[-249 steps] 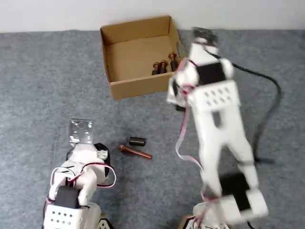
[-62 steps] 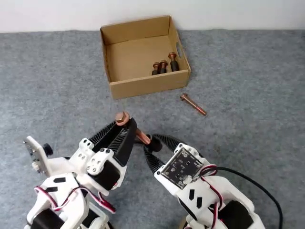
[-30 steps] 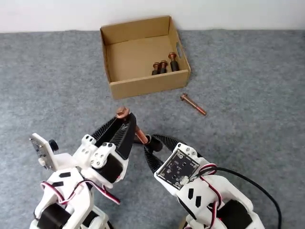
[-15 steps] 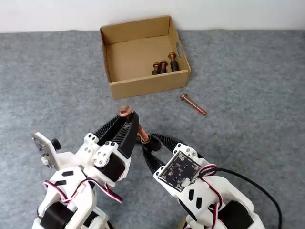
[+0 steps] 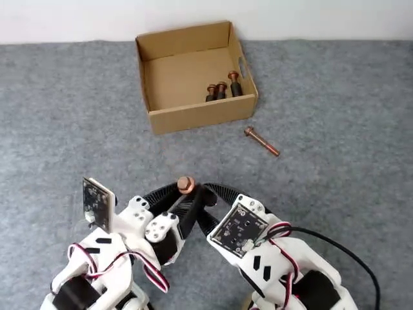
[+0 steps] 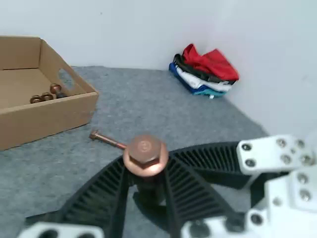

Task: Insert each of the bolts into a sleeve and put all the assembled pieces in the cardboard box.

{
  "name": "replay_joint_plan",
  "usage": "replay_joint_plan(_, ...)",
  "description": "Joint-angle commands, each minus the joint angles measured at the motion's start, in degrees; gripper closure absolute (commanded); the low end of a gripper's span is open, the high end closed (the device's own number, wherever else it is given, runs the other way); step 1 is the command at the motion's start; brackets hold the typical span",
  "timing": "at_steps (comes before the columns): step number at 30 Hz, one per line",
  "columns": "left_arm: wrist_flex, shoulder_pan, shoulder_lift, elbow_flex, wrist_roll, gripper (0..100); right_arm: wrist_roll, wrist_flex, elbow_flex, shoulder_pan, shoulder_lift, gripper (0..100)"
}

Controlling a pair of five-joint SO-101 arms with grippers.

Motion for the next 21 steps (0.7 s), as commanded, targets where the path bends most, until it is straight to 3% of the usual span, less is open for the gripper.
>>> replay_joint_plan(1,3.8,0.9,0.4,-0.4,-2.3,78,0.4,-1.6,-1.6,0.2,-0.5,99.1)
replay_joint_plan(3,6.2,0.6,0.4,-1.6,-2.3,74,0.4,-1.6,-1.5,0.2,-0.5,99.1)
replay_joint_plan(9,9.9,-3.7,0.4,-8.4,-2.5,74,0.1,-1.6,-1.1,0.9,0.0,99.1)
replay_joint_plan(14,13.5,-9.3,0.3,-12.1,-2.6,75,-3.3,-2.2,-1.3,9.5,0.8,99.1)
replay_joint_plan(16,14.7,-12.3,-0.1,-12.2,-2.6,80,-5.4,-2.2,-3.3,13.8,3.8,99.1)
replay_joint_plan(20,15.5,-18.8,-0.1,-10.5,-3.2,100,-9.9,-2.2,-11.3,18.2,16.0,99.1)
replay_joint_plan(21,15.6,-20.6,-0.1,-9.0,-4.5,99,-11.0,-2.2,-13.9,18.9,20.1,99.1)
